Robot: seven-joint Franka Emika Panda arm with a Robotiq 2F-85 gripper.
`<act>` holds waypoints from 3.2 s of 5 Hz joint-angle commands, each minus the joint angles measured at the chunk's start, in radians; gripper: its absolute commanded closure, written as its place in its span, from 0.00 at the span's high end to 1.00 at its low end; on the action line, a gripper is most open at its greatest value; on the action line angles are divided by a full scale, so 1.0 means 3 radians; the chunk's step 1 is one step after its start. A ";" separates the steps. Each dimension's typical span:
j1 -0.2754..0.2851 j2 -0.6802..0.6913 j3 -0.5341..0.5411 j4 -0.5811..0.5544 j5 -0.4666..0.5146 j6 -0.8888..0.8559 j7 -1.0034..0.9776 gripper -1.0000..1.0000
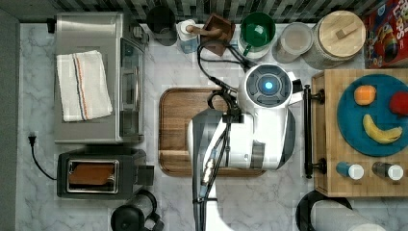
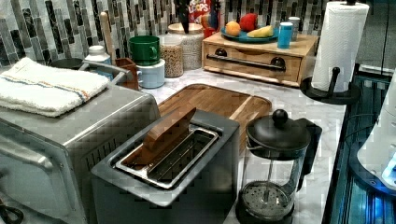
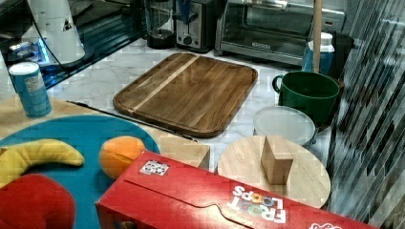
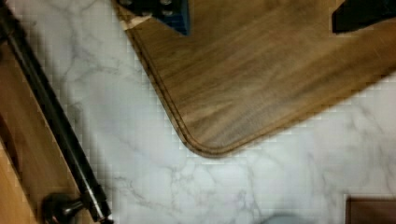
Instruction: Open the drawer.
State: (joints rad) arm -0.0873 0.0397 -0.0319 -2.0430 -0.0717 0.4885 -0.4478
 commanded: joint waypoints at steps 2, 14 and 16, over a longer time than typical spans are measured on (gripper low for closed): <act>-0.0160 0.0016 -0.0249 -0.0302 -0.0470 0.0466 -0.1200 1.00; -0.0683 0.0919 -0.0415 -0.0393 -0.0590 0.1914 -0.1992 1.00; -0.0675 0.0935 -0.0309 -0.0374 -0.0443 0.1696 -0.1953 1.00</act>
State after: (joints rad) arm -0.3079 0.3413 -0.1415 -2.1953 -0.2341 1.0166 -1.0205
